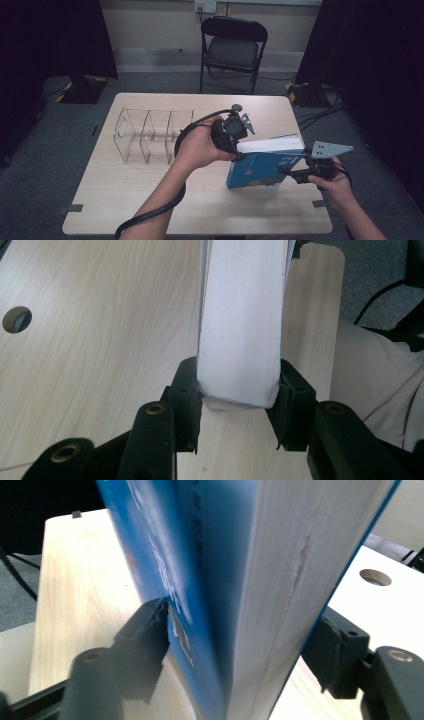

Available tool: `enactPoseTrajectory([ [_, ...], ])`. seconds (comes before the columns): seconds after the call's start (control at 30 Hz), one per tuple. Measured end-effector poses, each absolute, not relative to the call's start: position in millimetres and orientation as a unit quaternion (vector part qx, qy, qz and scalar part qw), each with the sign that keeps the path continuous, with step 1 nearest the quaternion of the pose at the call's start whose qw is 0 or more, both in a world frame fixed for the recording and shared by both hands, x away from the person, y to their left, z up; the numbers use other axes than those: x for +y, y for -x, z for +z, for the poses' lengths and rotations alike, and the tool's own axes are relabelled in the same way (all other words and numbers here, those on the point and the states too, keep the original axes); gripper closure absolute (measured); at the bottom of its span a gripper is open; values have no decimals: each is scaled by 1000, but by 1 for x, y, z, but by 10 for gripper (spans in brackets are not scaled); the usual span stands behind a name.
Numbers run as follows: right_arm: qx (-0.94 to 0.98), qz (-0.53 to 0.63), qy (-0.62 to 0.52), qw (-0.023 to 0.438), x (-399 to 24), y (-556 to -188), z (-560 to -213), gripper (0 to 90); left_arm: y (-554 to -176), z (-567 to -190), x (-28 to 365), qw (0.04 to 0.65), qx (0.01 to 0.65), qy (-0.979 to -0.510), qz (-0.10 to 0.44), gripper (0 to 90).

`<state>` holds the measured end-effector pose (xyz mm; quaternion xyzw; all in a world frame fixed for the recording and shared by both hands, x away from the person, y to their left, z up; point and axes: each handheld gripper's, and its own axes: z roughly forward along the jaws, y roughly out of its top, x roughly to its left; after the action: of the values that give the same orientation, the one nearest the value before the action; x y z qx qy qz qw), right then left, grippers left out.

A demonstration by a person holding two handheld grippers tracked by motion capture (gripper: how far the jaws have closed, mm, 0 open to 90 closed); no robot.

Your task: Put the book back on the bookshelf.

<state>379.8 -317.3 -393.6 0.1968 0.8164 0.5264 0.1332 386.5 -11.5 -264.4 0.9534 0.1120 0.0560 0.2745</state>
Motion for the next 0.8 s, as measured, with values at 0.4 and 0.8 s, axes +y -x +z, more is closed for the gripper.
enactPoseTrajectory([
  [0.4, 816, 522, -200, 145, -315, -380, -394, 299, -391, -272, -16, 287, 118, -947, 82, 555],
  [0.8, 817, 516, -207, 153, -316, -380, -402, 277, -401, -282, -40, 256, 109, -958, 71, 529],
])
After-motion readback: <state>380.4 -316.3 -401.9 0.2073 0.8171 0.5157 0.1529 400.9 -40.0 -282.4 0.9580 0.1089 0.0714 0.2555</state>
